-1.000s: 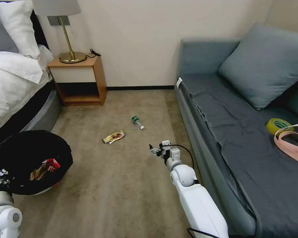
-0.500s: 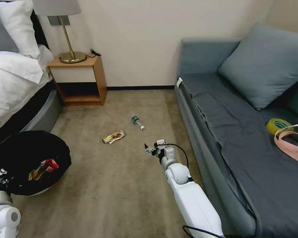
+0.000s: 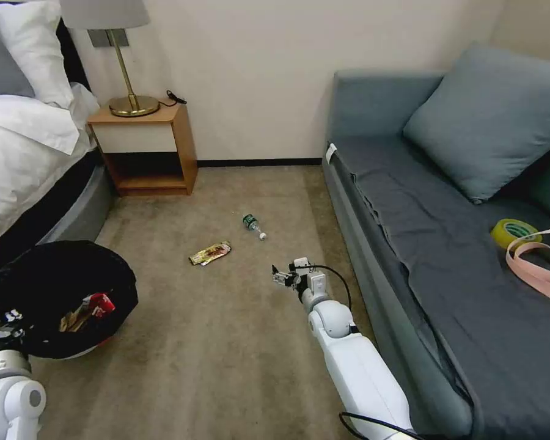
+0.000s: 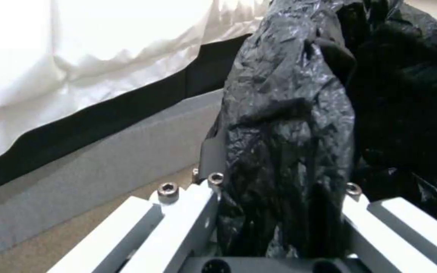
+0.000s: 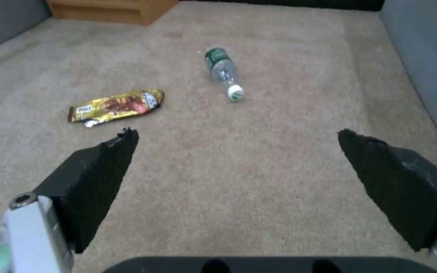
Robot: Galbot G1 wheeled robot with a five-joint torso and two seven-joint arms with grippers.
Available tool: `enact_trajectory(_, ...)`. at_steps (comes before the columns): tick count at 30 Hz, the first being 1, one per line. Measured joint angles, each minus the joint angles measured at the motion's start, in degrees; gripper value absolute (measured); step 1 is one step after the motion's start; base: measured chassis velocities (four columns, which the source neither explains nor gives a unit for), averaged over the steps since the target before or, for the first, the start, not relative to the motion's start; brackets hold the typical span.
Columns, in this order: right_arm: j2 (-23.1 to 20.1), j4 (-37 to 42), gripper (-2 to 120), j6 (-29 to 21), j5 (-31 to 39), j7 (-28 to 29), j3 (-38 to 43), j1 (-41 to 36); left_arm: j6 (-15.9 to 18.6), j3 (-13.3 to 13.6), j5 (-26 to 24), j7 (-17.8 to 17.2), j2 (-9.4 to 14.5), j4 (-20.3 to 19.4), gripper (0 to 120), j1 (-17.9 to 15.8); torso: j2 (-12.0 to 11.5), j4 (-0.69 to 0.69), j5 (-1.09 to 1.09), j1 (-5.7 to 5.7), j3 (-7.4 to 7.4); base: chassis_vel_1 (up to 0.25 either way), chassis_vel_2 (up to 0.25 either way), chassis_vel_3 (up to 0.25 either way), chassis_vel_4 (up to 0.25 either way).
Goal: Pick up the trash bin, then pick up the garbage on the floor and place it into the trash bin.
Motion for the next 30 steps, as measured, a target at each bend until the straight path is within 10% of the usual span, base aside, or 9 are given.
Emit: enact_trajectory(30, 0.8, -0.7, 100, 0.3, -2.8, -0.1, -3.0, -0.3, -0.8, -0.3, 0.3, 0.5, 0.0, 0.0, 4, 1.0, 0.0, 0.00, 0.00, 0.00, 0.00, 0.000, 0.000, 0.000, 0.000)
